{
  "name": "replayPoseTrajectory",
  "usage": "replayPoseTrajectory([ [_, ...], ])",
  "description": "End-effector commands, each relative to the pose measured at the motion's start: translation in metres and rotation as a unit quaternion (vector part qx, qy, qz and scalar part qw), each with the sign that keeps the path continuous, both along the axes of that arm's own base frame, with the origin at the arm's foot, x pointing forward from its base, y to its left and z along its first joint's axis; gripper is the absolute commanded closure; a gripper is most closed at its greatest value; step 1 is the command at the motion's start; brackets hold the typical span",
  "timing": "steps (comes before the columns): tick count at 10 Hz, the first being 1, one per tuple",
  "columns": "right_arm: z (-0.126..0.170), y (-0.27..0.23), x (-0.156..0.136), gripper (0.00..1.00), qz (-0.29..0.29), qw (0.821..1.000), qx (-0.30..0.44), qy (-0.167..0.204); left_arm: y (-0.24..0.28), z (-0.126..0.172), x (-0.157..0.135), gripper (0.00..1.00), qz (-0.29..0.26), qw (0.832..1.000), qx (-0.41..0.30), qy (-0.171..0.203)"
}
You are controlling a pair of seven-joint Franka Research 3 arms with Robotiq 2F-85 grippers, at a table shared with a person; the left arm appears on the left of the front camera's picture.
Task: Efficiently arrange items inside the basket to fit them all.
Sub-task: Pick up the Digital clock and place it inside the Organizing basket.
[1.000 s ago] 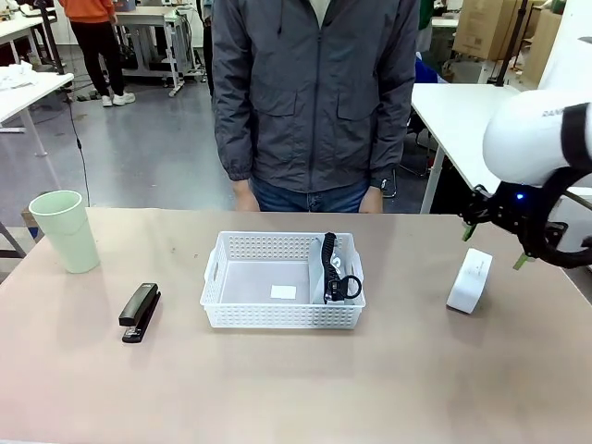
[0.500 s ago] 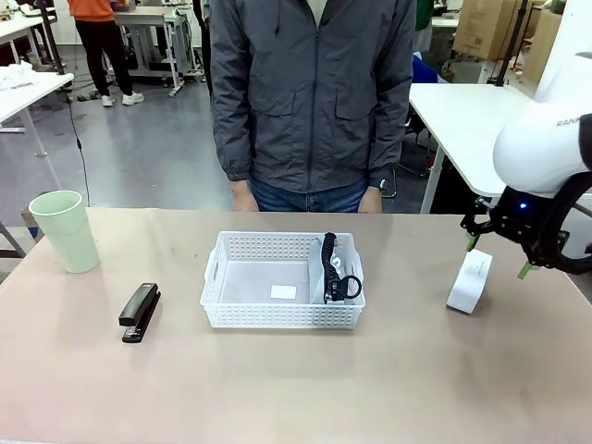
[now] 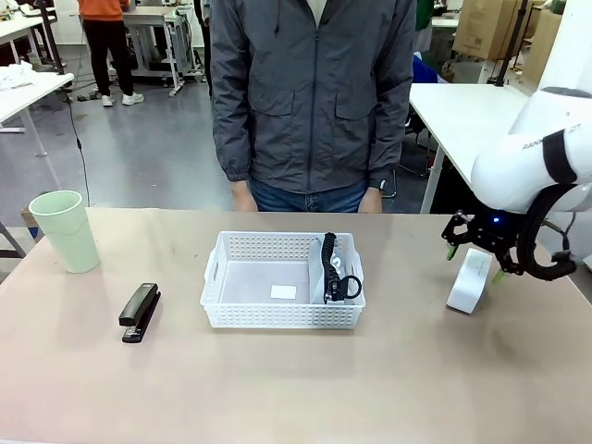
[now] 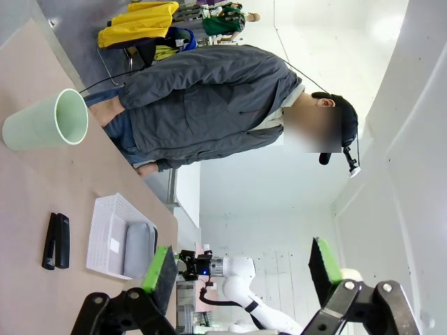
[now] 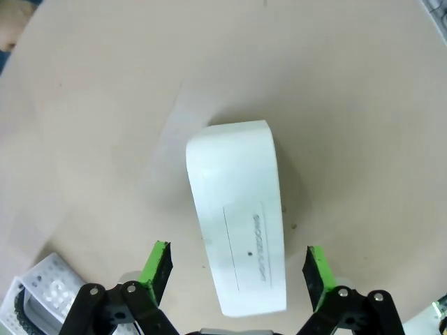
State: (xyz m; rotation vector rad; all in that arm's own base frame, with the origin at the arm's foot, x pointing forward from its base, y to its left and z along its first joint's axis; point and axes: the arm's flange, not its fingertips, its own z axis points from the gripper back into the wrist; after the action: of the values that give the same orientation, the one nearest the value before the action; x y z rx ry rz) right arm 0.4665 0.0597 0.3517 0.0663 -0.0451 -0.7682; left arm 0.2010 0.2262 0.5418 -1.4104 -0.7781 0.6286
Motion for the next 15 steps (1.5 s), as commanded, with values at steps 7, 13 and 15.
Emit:
replayPoseTrajectory([
  [7,-0.036,-0.006,0.018,0.00,0.041,0.999,-0.021,0.026,0.000,0.001,-0.001,0.00,-0.004,1.000,0.004,-0.007],
  [13,-0.036,-0.004,0.019,0.56,0.032,0.999,-0.017,0.029,0.000,0.001,-0.001,0.00,-0.004,1.000,0.004,-0.007],
  [15,-0.037,-0.004,0.019,1.00,0.031,0.999,-0.016,0.035,0.000,0.001,-0.001,0.00,-0.004,1.000,0.004,-0.007],
])
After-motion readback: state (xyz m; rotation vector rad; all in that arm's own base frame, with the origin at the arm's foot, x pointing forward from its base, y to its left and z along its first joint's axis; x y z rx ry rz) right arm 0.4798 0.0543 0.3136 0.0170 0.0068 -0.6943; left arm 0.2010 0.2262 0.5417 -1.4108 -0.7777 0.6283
